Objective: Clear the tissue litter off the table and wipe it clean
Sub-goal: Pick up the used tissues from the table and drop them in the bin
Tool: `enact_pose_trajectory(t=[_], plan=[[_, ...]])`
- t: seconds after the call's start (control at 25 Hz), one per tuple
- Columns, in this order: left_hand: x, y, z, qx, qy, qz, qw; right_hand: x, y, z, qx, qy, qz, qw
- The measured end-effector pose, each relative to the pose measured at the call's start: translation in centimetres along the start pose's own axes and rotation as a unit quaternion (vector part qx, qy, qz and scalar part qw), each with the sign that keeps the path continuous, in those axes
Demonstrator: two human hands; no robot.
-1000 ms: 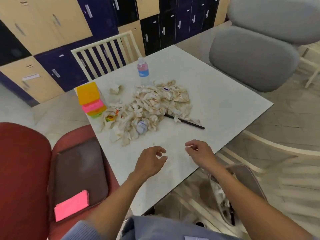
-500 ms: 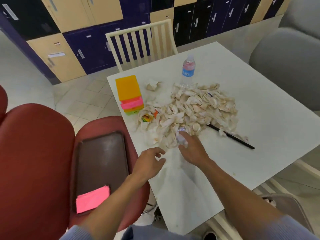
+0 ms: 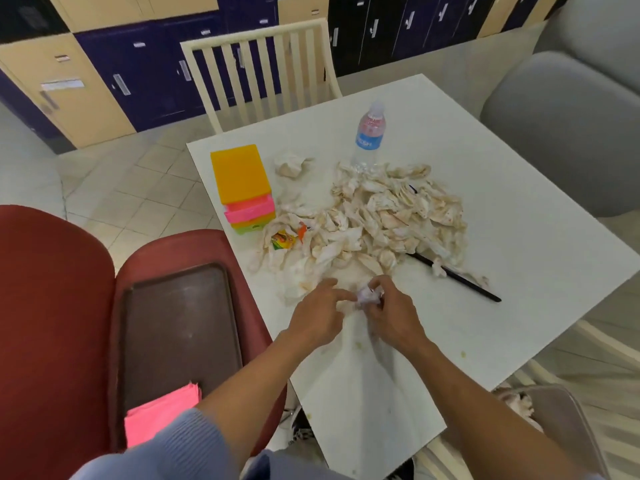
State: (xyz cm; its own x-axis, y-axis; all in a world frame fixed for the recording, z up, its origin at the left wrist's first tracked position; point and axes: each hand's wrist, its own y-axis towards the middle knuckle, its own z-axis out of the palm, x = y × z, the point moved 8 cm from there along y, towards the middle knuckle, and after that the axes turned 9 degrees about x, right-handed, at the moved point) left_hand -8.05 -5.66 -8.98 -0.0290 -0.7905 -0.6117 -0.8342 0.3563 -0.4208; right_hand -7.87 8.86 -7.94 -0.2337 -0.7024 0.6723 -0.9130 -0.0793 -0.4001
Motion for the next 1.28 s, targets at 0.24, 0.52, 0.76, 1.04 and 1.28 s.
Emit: enact_pose_trajectory(t=[0.24,0.52,0.76,1.04,1.28], plan=[[-0.6,0.6,0.9,-0.047,-0.016,-0.012,0.999,-5.0,-4.3,-3.5,-0.077,0.138,0.066,0.985],[-9.5,-2.2,3.4,-0.055,-0.128,0.023,0.99,-14.2,-12.7,-9.6,-0.176,0.254,0.122,0.943],[-20.0,-3.1,10.5,0.021,-0.189,0.066,0.979,-24.5,-20.7,-12.7,-0.228,0.302,0.2,0.904],[-27.2,-2.5,19.3,0.085,-0.184,0.062,0.977,-30.8,-23.0,-10.8,-0.092,0.352,0.224,0.904],[-29.2,-1.7,24.5,0.107,-0.124,0.048,0.985,-34.8,-26.2,-12.4,-0.131,0.353,0.257,0.89]])
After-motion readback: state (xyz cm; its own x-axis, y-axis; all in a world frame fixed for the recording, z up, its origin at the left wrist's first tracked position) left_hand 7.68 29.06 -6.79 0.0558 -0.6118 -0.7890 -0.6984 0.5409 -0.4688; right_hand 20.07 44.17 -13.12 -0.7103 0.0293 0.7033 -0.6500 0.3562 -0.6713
